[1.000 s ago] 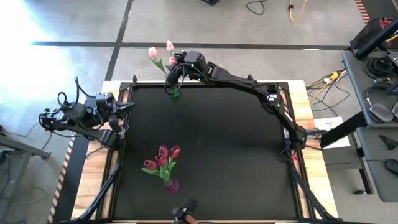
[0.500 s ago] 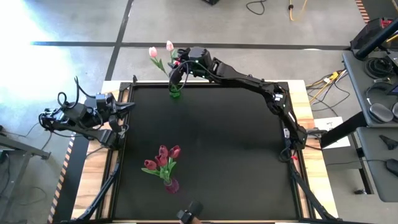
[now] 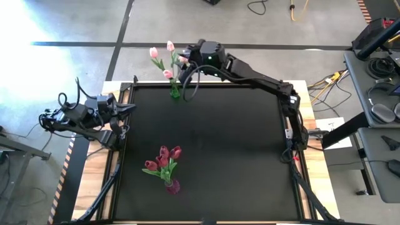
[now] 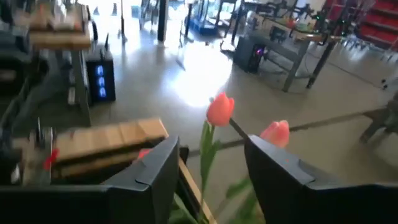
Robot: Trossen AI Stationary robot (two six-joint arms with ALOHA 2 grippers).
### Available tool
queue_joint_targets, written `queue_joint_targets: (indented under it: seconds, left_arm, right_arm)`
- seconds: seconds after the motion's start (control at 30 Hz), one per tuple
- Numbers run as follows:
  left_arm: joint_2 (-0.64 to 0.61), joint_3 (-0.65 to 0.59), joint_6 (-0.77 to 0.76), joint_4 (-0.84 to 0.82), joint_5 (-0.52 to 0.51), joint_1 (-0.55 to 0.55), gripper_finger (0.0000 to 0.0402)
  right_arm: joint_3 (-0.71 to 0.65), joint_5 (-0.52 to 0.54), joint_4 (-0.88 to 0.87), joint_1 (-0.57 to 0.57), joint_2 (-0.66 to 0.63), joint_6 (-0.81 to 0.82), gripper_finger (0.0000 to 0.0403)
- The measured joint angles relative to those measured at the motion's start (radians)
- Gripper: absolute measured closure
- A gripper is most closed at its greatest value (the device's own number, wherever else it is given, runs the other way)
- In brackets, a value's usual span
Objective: Sort flowers into vase by color
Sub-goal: Return to Home Position
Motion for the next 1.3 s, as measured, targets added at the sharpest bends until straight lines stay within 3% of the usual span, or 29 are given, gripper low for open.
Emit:
queue_joint_targets:
  seconds: [0.13,0.33,0.57,0.77,1.1,1.3]
  left_arm:
    - [0.0,-0.007,0.017,-0.008,0.0,0.002,0.0402]
    - [0.0,-0.04,0.022,0.017,0.005,0.002,0.0402]
    - [0.003,-0.165,0.043,0.18,0.032,0.006,0.0402]
    - [0.001,-0.252,0.103,0.323,0.073,0.027,0.0402]
    - [0.037,-0.297,0.077,0.388,0.302,0.221,0.0402]
    - [0.104,-0.297,0.092,0.399,0.487,0.382,0.0402]
  right_arm:
    - [0.0,-0.028,-0.118,0.018,-0.046,-0.047,0.0274]
    - [-0.001,-0.164,-0.279,0.023,-0.084,-0.047,0.0382]
    - [-0.111,-0.241,-0.287,0.047,-0.109,-0.055,0.0394]
    - [-0.332,-0.301,-0.099,0.048,-0.198,-0.012,0.0394]
    - [-0.806,-0.297,0.185,0.053,-0.486,0.11,0.0394]
    - [-1.007,-0.224,0.213,0.054,-0.687,0.121,0.0394]
